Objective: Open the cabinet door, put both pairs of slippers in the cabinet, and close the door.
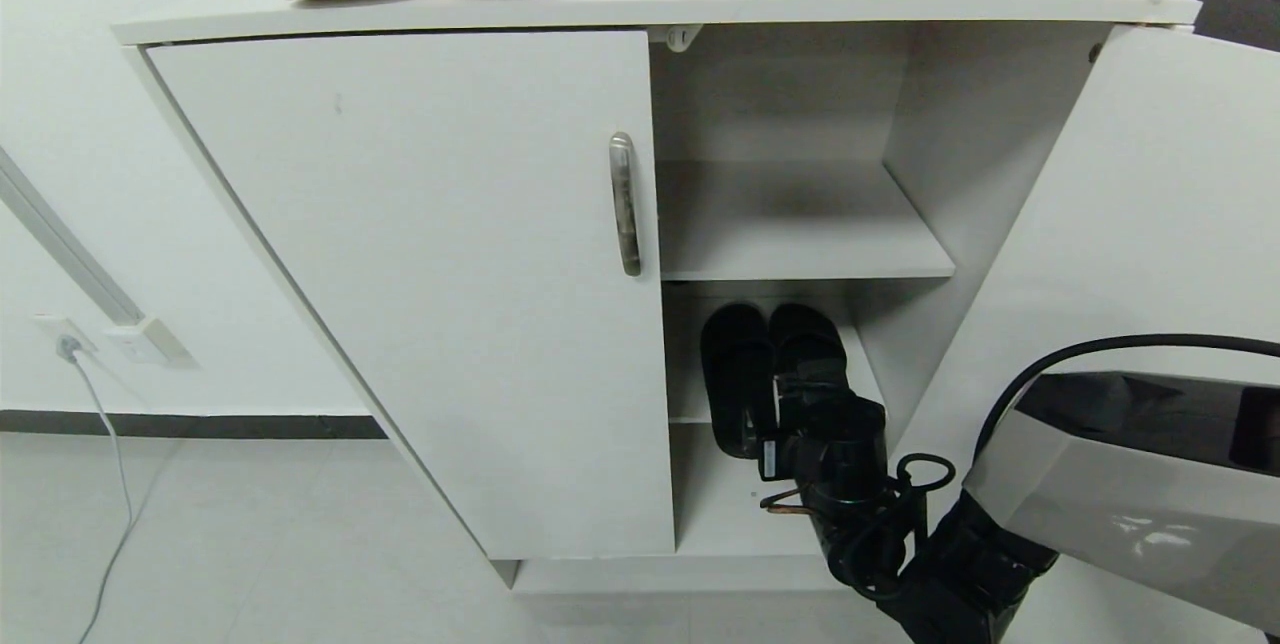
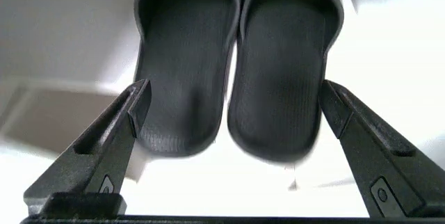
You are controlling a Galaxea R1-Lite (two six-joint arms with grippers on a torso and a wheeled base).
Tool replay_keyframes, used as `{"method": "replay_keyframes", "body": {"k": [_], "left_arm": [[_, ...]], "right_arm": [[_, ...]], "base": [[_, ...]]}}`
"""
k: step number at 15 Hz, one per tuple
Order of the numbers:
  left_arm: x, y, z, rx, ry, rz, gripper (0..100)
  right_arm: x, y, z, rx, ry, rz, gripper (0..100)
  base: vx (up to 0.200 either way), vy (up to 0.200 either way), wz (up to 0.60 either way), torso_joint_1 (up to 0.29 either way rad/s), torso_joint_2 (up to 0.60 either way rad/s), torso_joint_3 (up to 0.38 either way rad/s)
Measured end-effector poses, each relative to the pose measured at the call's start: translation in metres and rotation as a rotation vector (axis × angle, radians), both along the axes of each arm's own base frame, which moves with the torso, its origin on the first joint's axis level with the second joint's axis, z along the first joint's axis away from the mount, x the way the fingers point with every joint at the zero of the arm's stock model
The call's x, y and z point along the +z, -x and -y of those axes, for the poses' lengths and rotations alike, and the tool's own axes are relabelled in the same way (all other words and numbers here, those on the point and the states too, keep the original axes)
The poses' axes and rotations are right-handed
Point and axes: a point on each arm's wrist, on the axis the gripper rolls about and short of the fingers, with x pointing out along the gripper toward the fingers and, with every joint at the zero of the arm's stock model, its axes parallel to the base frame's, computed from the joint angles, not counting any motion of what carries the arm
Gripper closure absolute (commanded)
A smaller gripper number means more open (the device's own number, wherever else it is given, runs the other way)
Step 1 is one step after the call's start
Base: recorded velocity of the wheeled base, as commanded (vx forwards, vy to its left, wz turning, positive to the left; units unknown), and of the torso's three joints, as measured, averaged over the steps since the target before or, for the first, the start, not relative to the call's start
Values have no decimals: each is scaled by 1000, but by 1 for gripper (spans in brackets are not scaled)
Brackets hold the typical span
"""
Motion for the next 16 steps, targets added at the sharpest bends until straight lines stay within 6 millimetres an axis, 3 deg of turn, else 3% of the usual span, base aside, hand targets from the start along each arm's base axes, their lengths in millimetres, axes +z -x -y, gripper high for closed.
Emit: {"method": "replay_keyframes", "body": {"k": [5,16], "left_arm": [[0,0,0,1,0,0,100],[0,0,0,0,0,0,100]], "right_arm": [[0,5,-4,15,-1,-1,0],[-2,9,-6,26,7,-8,0]], "base": [[-200,0,0,1,2,2],[0,0,0,0,0,0]]}}
